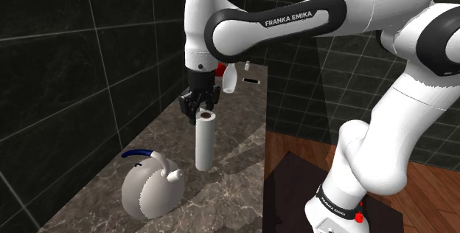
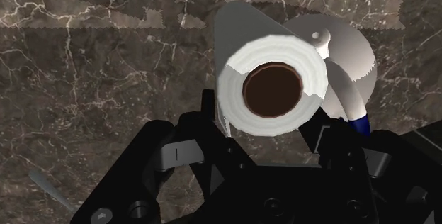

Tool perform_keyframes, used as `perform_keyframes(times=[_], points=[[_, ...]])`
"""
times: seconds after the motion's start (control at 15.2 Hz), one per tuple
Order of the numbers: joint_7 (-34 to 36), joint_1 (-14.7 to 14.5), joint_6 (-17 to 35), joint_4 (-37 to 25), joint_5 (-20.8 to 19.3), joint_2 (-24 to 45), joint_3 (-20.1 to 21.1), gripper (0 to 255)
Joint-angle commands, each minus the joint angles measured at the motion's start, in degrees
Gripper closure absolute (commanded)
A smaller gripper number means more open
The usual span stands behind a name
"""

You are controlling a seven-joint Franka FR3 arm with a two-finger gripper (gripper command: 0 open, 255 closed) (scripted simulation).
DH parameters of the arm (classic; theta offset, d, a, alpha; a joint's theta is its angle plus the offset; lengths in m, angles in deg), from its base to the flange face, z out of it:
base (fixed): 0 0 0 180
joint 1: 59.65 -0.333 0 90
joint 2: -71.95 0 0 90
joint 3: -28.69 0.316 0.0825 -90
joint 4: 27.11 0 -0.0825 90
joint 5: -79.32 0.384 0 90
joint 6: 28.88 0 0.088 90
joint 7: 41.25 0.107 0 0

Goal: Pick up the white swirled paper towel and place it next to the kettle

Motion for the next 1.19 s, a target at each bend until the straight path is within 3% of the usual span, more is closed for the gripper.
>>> perform_keyframes(times=[0.0,0.79,1.12], points=[[0.05,-0.03,1.50,1.43,0.01,0.04,0.05,255],[0.18,-0.07,10.63,7.96,-0.17,2.64,0.19,255],[0.18,-0.07,10.63,7.96,-0.17,2.64,0.19,255]])
